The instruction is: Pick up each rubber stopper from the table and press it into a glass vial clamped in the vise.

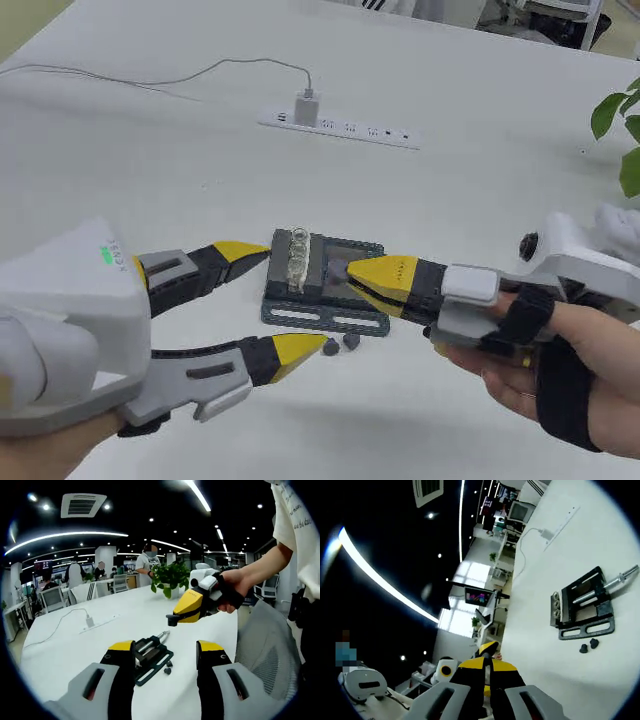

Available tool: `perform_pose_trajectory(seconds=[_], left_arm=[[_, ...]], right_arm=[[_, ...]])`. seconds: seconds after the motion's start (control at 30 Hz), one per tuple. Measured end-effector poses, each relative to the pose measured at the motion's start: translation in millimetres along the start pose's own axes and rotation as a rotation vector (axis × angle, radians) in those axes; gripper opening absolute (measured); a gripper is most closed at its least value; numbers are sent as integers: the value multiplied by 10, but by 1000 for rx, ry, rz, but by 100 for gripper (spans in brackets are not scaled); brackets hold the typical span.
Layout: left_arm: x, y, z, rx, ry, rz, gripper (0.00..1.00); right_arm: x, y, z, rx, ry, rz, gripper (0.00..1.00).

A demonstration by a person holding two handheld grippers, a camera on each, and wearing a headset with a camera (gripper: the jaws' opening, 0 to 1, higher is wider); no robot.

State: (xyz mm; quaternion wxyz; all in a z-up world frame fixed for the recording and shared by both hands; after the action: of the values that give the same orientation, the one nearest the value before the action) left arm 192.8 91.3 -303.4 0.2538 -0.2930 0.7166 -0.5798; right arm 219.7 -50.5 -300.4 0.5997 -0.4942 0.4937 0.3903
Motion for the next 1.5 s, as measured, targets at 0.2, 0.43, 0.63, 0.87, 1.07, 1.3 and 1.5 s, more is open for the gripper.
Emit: perform_pose_trajectory(seconds=[0.2, 0.43, 0.63, 0.87, 1.07, 1.3, 1.5], left_arm=[[54, -63, 23, 27, 41, -7, 34], [125, -83, 44, 10, 108, -14, 18], [147, -60, 47, -14, 129, -12, 12], [178, -39, 52, -34, 157, -7, 8], [196, -20, 61, -49, 172, 8, 6], [208, -6, 63, -63, 176, -8, 5], [219, -1, 54, -66, 180, -21, 4]], right_arm=[[0, 110, 17, -4, -19, 112, 0], [24, 163, 11, -21, -8, 118, 0], [71, 118, -32, -40, 15, 78, 0], [115, 124, -81, -69, 50, 22, 0], [120, 140, -82, -86, 60, 1, 0], [122, 157, -85, -100, 70, -26, 0], [90, 197, -71, -116, 72, -75, 0]])
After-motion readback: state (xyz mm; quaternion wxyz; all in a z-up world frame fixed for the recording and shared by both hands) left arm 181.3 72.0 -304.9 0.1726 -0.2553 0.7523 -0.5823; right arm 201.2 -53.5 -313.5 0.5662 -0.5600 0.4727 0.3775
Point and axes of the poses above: the centre of the closed fingertips' face, and the gripper's own axes: z roughly forward along the fingers, x roughly to its right, y roughly out of its underside, the point moved 7 cm from there along -z, roughly backward along the fingers, and after that the axes turned 5 degrees about -y, right-handed, at the moved point
